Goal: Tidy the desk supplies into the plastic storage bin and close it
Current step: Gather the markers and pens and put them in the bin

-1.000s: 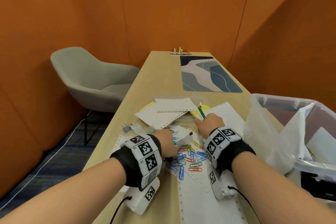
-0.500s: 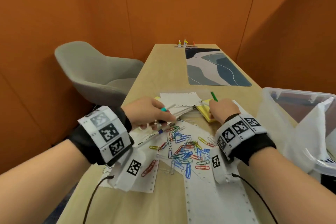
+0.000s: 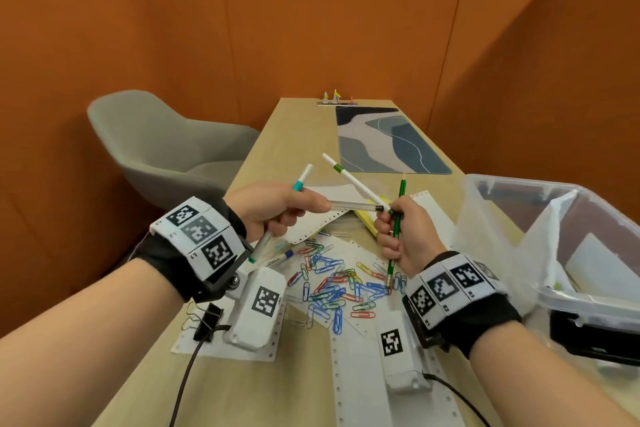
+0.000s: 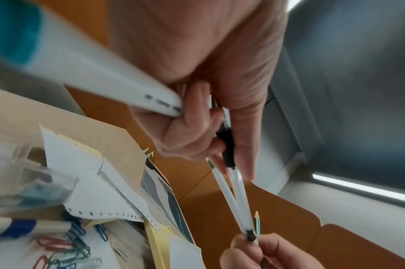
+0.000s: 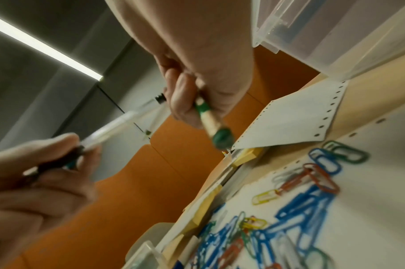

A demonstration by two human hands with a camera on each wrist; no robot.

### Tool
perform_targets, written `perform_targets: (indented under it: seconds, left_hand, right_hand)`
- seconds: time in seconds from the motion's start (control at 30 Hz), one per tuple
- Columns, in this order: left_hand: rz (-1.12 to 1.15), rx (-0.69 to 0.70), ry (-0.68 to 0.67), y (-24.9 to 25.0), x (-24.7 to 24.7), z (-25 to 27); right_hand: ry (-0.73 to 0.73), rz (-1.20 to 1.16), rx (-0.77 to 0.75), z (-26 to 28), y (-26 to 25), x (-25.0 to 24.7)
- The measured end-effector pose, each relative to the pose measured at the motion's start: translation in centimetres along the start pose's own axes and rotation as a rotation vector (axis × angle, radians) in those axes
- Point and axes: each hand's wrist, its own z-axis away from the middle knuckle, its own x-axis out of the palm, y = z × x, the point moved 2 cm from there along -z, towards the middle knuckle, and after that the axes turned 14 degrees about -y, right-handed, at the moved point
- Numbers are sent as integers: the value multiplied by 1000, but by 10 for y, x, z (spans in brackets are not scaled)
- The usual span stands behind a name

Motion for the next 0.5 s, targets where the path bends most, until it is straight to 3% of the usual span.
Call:
perform_targets:
  seconds: [0.2,0.33,0.5]
  left_hand:
    - [57,44,-19,6,3,4]
    - [115,73,-52,5,5,6]
    - [31,-9,-120,3,6,9]
  right_hand:
    - [-94,65,-26,5,4,11]
    - [-23,81,-84,3,3,16]
    - [55,-30,-164,2,-4,13]
